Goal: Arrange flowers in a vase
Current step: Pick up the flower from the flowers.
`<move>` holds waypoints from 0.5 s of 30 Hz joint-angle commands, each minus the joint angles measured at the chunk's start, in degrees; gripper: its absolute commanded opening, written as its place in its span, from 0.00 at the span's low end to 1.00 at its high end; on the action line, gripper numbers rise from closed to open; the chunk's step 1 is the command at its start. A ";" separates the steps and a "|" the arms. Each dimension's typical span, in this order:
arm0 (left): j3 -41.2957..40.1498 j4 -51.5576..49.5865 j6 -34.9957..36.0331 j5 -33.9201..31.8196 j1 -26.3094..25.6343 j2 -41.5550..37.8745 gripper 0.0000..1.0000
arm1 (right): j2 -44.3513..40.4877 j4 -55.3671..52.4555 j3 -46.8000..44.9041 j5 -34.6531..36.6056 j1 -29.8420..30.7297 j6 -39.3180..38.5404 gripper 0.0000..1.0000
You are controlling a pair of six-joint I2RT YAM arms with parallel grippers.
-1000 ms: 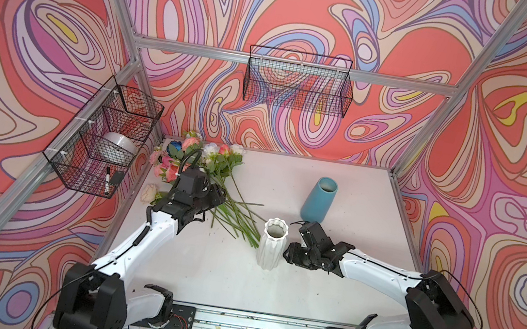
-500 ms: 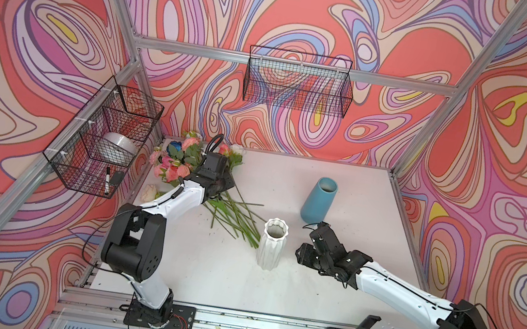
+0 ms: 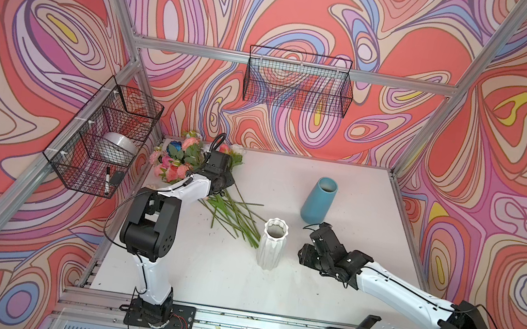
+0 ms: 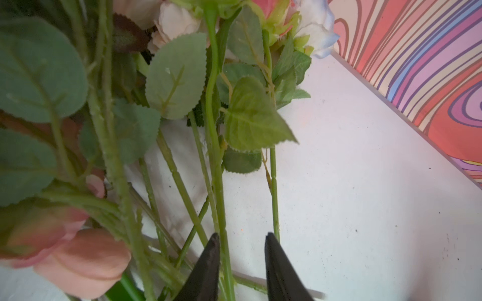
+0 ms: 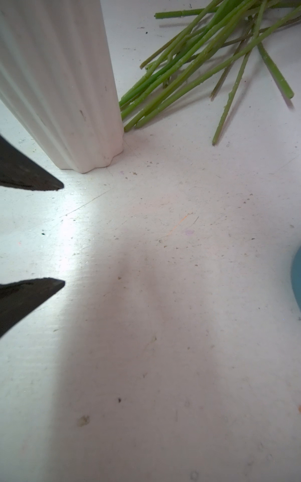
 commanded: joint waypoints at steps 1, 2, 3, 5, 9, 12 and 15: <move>2.00 -1.32 1.41 -2.43 0.29 1.51 0.29 | -0.58 -1.22 0.02 1.44 0.03 -0.05 0.55; 2.05 -1.35 1.54 -2.73 0.30 1.70 0.29 | -0.52 -1.23 -0.03 1.53 -0.01 -0.03 0.55; 2.28 -1.51 1.75 -2.92 0.28 1.96 0.29 | -0.53 -1.23 0.04 1.55 0.03 -0.06 0.55; 3.02 -2.02 2.17 -3.19 0.30 2.72 0.28 | -0.44 -1.30 0.22 1.62 0.02 -0.05 0.55; 3.93 -3.29 2.80 -4.40 0.33 3.61 0.32 | -0.34 -1.60 0.56 1.73 -0.06 -0.14 0.55; 4.38 -3.52 3.38 -5.10 0.36 4.44 0.33 | -0.53 -1.88 0.58 2.06 -0.06 -0.15 0.55; 5.32 -4.26 3.66 -5.45 0.43 5.53 0.28 | -0.52 -1.97 0.73 1.97 -0.06 -0.06 0.55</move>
